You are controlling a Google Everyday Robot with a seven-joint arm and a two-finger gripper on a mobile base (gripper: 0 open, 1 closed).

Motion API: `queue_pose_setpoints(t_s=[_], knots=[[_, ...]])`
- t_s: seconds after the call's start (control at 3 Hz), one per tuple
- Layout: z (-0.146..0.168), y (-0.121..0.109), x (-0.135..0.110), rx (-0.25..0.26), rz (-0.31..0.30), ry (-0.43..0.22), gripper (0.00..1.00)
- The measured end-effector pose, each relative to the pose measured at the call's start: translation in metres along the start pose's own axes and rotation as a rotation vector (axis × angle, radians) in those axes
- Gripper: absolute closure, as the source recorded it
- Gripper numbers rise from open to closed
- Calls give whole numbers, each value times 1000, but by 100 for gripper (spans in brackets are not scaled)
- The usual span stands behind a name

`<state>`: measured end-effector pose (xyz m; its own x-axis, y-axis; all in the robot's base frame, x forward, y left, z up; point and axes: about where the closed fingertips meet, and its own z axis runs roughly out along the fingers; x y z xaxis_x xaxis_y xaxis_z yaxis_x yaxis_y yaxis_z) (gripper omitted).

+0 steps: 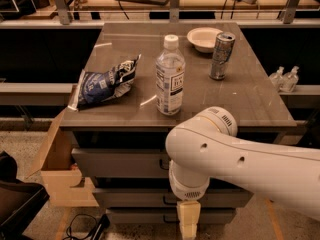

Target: Open top drawer

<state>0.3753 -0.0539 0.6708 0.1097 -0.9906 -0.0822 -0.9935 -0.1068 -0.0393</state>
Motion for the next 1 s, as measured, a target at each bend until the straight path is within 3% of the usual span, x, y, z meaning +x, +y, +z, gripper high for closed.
queue_pose_setpoints(t_s=[0.33, 0.67, 1.0], knots=[[8, -6, -6, -7, -20, -6, 0], [15, -14, -9, -14, -39, 0, 15], [24, -26, -9, -24, -58, 9, 38]])
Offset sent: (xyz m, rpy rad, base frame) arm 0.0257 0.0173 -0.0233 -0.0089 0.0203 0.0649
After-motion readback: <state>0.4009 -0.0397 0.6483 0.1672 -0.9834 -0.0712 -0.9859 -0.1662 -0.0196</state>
